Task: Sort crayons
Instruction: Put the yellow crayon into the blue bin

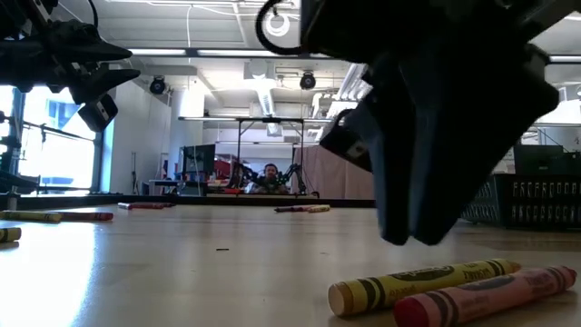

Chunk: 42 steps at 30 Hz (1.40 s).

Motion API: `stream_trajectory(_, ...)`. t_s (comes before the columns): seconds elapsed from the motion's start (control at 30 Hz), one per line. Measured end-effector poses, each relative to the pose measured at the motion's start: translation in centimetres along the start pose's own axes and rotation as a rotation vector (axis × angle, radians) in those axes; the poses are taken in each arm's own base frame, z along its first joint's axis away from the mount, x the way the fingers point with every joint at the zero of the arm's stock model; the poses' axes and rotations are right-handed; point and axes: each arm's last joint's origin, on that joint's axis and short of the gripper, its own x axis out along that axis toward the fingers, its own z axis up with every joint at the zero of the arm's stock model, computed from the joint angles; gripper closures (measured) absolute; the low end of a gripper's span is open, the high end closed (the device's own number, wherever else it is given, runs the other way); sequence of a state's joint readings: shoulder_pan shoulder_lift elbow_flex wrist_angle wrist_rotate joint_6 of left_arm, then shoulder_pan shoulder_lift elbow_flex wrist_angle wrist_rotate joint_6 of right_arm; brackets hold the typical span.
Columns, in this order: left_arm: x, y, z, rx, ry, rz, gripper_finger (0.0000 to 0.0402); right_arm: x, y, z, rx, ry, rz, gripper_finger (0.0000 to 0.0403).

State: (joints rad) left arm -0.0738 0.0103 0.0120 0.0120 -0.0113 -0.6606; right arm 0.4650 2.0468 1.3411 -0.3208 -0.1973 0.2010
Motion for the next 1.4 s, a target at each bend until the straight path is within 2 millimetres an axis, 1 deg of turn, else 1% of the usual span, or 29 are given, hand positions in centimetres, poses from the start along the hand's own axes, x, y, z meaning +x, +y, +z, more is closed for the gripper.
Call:
stream_trajectory(0.07,0.0,0.0,0.0,0.0,0.0,0.0,0.0302,0.3,0.9,0.8,-0.025,-0.04,0.011,0.0329)
stream_trajectory(0.2,0.0,0.0,0.0,0.0,0.0,0.0,0.0302,0.7,2.2,1.3,-0.076,-0.054,-0.013,0.0329)
stream_trajectory(0.3,0.0,0.0,0.0,0.0,0.0,0.0,0.0302,0.8,2.8,1.1,-0.088,-0.054,-0.048,0.0329)
stream_trajectory(0.37,0.0,0.0,0.0,0.0,0.0,0.0,0.0302,1.0,3.2,0.6,-0.095,-0.025,-0.079,0.0329)
stream_trajectory(0.53,0.0,0.0,0.0,0.0,0.0,0.0,0.0302,1.1,3.9,0.1,-0.106,-0.01,-0.143,0.0329)
stream_trajectory(0.83,0.0,0.0,0.0,0.0,0.0,0.0,0.0302,1.0,3.5,-0.6,-0.104,0.051,-0.228,0.0329)
stream_trajectory(1.0,0.0,0.0,0.0,0.0,0.0,0.0,0.0302,1.0,3.0,-0.9,-0.045,0.086,-0.246,0.0329)
stream_trajectory(1.2,0.0,0.0,0.0,0.0,0.0,0.0,0.0302,1.0,2.2,-0.8,-0.024,0.105,-0.24,0.0329)
stream_trajectory(1.3,0.0,0.0,0.0,0.0,0.0,0.0,0.0302,0.8,1.6,-0.8,-0.013,0.114,-0.242,0.0337)
stream_trajectory(1.4,0.0,0.0,0.0,0.0,0.0,0.0,0.0302,0.7,0.7,-0.6,0.007,0.115,-0.245,0.0355)
